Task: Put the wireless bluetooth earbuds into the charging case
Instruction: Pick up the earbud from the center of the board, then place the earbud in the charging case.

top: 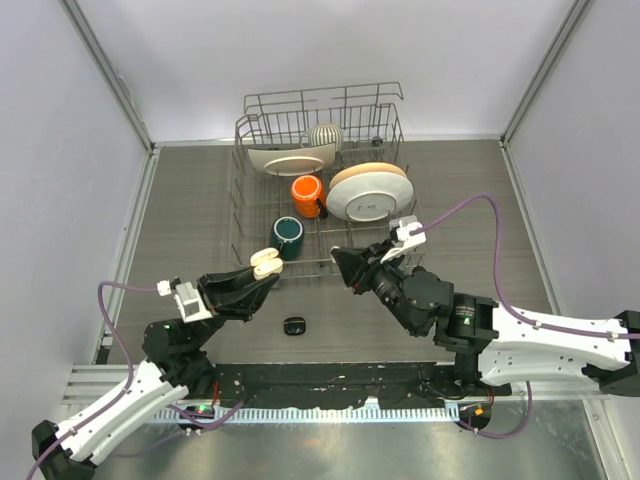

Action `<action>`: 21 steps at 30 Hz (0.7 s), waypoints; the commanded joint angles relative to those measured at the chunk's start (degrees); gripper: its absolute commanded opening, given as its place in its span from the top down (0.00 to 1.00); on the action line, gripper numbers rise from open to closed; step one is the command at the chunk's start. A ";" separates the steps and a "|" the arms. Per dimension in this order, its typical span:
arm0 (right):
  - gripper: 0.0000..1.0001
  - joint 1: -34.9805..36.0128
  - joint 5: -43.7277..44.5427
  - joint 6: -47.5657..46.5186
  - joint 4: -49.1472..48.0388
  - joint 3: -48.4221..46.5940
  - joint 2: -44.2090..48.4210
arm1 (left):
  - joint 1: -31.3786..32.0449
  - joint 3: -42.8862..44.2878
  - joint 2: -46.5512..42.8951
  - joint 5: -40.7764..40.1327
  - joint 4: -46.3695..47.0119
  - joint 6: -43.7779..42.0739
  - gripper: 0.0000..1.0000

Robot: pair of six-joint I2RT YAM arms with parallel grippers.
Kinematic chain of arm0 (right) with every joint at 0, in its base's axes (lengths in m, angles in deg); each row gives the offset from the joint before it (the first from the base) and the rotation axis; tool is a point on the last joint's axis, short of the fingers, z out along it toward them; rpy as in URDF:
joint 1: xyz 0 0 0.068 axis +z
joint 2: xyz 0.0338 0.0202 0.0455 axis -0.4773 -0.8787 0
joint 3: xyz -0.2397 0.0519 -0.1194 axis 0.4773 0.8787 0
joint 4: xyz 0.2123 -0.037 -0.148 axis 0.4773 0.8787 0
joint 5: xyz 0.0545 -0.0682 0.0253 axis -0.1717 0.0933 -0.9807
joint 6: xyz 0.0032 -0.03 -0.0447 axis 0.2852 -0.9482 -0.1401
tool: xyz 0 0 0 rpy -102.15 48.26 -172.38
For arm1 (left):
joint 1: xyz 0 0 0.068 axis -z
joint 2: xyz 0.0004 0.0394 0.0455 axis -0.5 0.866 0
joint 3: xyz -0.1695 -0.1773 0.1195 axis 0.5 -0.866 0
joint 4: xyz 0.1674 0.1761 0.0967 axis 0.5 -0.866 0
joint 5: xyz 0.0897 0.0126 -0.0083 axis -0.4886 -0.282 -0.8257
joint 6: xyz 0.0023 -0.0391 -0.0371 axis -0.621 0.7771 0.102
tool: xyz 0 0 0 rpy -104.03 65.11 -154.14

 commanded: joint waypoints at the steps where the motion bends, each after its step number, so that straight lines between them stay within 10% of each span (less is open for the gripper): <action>1: 0.99 0.94 0.78 -14.04 -21.60 -2.07 -3.31 | -0.05 1.04 3.59 -0.80 5.95 0.13 1.00; 7: 0.99 2.44 -1.51 -23.28 -42.15 -1.45 -7.35 | -0.05 1.12 8.51 -1.50 10.79 0.75 1.00; 21: 0.99 4.72 -8.54 -23.81 -53.44 -2.77 -14.99 | -0.05 2.18 15.64 -2.64 18.26 1.10 1.00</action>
